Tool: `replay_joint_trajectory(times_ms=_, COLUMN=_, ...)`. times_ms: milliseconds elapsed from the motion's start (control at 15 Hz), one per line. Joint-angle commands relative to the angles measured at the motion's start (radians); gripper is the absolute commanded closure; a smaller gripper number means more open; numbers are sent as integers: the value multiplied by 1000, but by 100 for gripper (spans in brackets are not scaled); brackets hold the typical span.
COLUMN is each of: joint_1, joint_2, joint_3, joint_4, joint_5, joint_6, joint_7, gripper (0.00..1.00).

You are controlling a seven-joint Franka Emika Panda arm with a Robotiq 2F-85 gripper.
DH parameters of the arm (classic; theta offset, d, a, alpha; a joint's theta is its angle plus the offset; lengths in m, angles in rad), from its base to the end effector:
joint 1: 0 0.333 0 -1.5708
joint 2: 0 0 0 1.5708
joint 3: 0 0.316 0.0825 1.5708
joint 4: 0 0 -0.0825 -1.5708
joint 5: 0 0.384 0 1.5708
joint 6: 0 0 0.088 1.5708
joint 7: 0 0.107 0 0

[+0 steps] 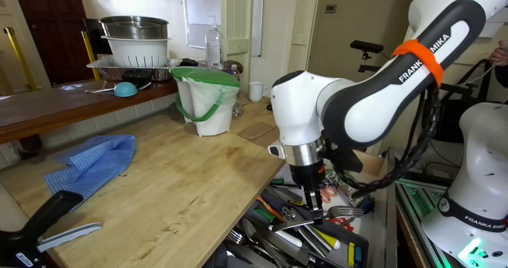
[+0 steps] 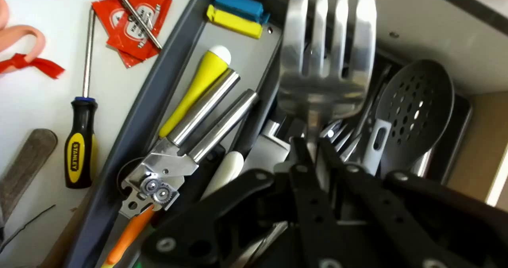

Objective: Pick up the folk from the counter and put it in the drawer

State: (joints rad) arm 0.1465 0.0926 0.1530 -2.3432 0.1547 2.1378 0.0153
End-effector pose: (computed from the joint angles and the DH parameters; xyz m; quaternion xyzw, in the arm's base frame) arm 0.4531 0.1474 0.2741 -0.9827 -0.0901 0.1562 0.0413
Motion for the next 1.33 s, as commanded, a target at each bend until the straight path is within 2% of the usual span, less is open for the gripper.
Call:
replay_joint_trajectory(times_ms=0, joint_1=21, joint_2=-69, joint_3=13, joint_4=-152, joint_5=22, joint_6=240, joint_7=129, gripper=98)
replay_joint_trajectory(times_ms=267, joint_1=32, joint_2=-12, joint_3=6, joint_4=-188, joint_5=-38, joint_6=474, joint_7=320, gripper=98)
replay_joint_trajectory(times_ms=467, joint_1=38, joint_2=23, joint_3=-16, joint_4=-199, joint_5=-121, joint_6=559, joint_7=471, gripper=98)
replay_joint_trajectory(times_ms=867, joint_1=64, joint_2=144, joint_3=-91, joint_4=-134, joint_5=-271, joint_6=550, joint_7=662, gripper=98)
replay_joint_trajectory(times_ms=1267, joint_1=165, joint_2=298, joint_3=-188, joint_4=18, joint_5=-441, joint_6=494, joint_7=771, gripper=98)
